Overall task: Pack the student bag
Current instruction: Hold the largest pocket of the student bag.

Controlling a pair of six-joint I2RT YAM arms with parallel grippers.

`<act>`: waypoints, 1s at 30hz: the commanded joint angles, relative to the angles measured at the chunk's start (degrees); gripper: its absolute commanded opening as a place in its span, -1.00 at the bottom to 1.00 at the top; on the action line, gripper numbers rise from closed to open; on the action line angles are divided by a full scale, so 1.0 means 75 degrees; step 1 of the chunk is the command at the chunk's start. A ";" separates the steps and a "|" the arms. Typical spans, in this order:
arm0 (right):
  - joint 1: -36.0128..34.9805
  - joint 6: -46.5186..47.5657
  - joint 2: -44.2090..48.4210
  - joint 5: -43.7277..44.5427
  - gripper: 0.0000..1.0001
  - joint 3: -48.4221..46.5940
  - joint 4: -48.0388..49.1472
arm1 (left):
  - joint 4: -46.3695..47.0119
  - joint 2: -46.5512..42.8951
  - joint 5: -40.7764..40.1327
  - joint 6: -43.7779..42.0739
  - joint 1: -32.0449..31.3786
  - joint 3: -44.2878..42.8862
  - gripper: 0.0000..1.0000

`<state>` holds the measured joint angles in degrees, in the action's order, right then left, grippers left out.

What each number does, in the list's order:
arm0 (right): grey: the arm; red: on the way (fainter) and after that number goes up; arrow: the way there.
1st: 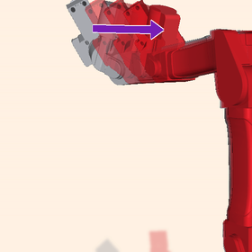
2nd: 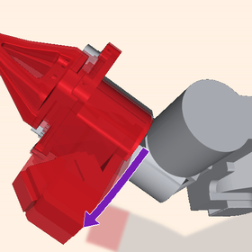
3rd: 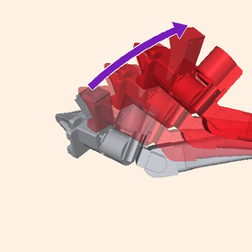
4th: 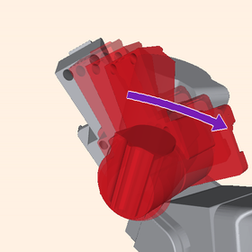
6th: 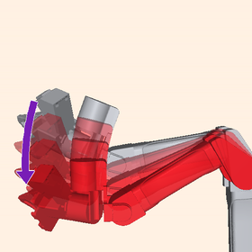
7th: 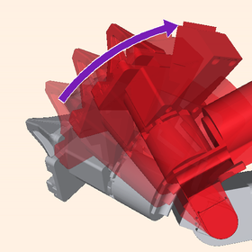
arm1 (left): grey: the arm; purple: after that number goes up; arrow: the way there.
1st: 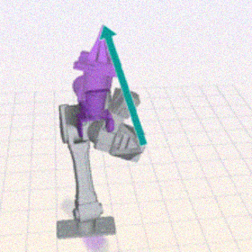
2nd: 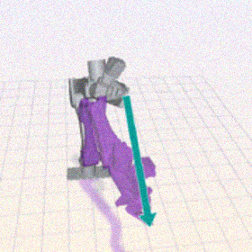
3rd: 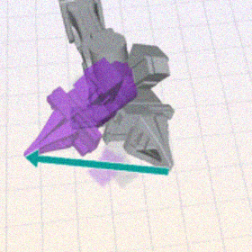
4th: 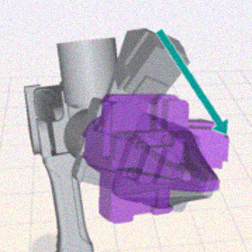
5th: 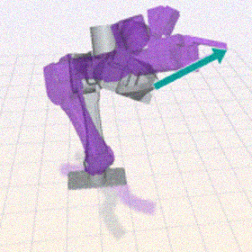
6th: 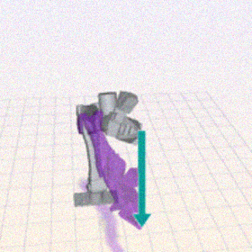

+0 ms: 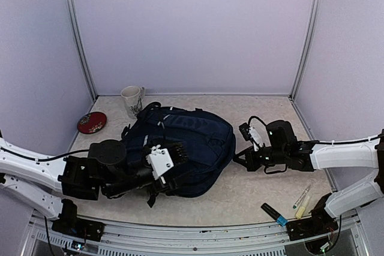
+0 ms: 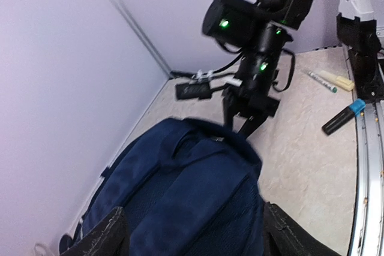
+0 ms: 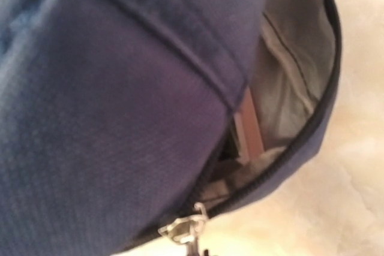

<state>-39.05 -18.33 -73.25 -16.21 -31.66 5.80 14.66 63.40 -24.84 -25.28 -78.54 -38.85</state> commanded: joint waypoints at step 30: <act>0.0531 0.0854 -0.0598 0.0623 -1.00 -0.1076 -0.0830 | -0.5054 0.4858 0.0888 0.2840 0.1414 -0.4024 -0.96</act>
<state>-37.39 -13.72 -76.64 -16.67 -36.10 1.58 -10.13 101.56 -17.50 -5.28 -70.52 -74.24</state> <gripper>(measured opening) 0.016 0.163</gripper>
